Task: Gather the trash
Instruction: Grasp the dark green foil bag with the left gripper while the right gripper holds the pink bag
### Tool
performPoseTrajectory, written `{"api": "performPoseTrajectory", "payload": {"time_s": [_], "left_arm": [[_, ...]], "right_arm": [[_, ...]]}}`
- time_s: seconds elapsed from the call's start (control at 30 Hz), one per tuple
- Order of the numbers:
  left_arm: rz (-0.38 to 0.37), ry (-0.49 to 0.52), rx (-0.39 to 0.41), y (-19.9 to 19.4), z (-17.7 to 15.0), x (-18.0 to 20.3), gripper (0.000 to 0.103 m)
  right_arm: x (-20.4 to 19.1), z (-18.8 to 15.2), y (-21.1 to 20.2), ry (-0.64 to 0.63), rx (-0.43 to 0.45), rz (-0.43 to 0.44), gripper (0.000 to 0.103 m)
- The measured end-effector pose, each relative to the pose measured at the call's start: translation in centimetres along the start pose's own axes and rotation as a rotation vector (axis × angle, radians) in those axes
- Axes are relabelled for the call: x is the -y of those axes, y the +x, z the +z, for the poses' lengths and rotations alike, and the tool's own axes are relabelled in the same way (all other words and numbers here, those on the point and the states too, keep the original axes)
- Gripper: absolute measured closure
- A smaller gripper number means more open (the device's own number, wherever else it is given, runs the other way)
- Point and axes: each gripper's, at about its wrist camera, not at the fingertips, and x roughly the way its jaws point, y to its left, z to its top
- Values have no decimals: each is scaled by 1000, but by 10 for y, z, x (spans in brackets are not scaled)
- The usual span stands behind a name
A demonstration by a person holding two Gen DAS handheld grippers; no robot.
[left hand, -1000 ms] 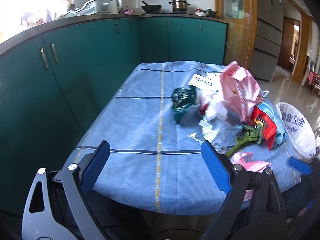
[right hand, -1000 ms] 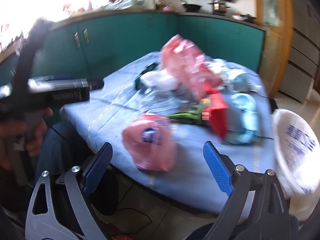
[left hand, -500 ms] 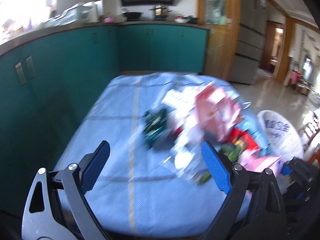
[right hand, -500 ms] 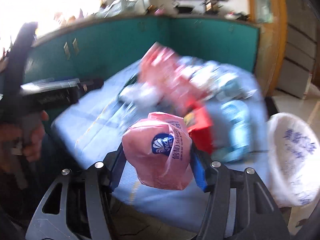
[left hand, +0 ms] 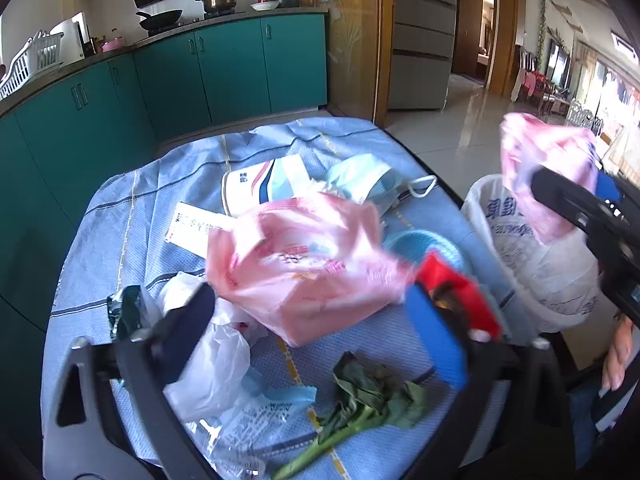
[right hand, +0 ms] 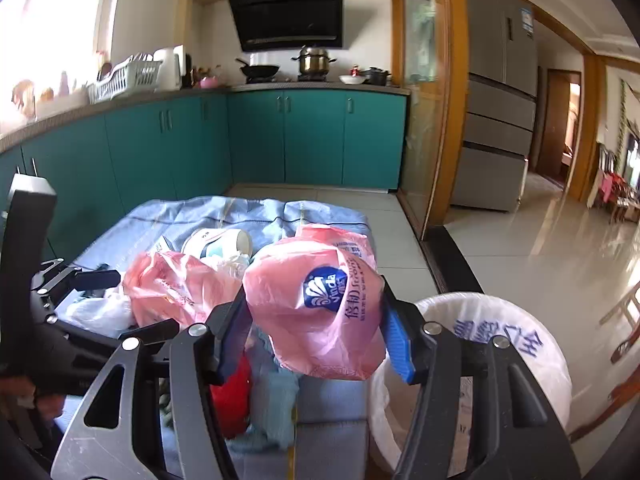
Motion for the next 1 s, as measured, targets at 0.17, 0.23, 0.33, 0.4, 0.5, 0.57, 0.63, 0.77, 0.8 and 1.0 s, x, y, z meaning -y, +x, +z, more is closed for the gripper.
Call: {"api": "performPoseTrajectory", "payload": {"time_s": [0.17,0.23,0.33,0.4,0.5,0.57,0.63,0.77,0.8,1.0], "left_arm": [[4,-37,17,9,-3,-17,54],[-17,-62,32,9,-3,-26,65],[-34,-94,51,7,-5,-37,67],[-33,-106,61,4,-4,-41,67],[-21,-121,83,-3,-2,-48,67],[-8,-137,102,-8,0,-55,65],[10,-150,111,-10,2,-63,57],[20,-196,122,-16,2,-84,39],[24,-202,123,-18,1,-89,34],[84,-269,106,-25,-4,-127,23]], "right_arm": [[-5,-18,30,16,-77,60,45],[-5,-25,37,32,-101,75,45],[-5,-28,35,43,-101,81,45],[-3,-29,31,46,-93,82,45],[2,-30,28,56,-90,84,45],[6,-32,27,69,-90,83,45],[9,-33,26,78,-91,82,45],[14,-33,22,79,-82,66,45],[15,-33,21,82,-79,64,44],[18,-30,12,94,-66,72,44]]}}
